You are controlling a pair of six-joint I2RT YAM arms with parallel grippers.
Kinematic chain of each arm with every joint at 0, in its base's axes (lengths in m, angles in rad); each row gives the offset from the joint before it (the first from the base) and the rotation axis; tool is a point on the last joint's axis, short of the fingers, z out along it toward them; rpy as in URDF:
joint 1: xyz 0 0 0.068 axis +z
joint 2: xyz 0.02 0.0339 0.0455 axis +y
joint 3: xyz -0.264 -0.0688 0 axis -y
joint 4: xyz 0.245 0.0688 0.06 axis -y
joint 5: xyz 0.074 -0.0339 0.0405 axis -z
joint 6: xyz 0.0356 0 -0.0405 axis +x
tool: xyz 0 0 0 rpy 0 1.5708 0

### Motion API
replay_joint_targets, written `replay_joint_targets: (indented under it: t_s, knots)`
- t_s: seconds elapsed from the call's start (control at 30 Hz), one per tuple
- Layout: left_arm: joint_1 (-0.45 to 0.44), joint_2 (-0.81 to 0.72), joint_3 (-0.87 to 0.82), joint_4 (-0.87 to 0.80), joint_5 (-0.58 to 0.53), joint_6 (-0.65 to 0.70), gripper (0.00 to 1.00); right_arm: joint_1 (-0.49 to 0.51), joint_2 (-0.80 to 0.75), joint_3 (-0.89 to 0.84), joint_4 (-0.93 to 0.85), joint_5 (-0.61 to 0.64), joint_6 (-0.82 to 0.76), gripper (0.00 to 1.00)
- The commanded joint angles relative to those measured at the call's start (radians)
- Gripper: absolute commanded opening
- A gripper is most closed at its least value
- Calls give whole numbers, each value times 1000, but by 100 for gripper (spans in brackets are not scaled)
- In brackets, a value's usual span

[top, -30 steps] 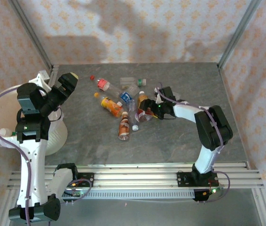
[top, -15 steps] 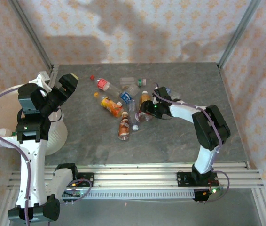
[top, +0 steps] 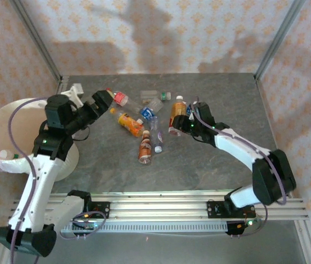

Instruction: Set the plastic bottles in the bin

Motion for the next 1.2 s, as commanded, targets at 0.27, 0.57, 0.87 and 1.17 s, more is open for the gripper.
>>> replay_joint_targets:
  t_s: [0.27, 0.57, 0.87, 1.17]
  knots:
    - [-252, 229, 137, 107, -105, 15, 100, 8, -304, -20, -74, 22, -109, 40]
    - [-344, 339, 209, 170, -77, 47, 100, 8, -339, 30, 22, -152, -130, 37]
    - [-392, 431, 309, 147, -6, 57, 100, 23, -336, -14, 167, -277, -136, 35]
    - [-470, 563, 454, -47, -192, 80, 100, 38, -333, -8, 127, -301, -191, 34]
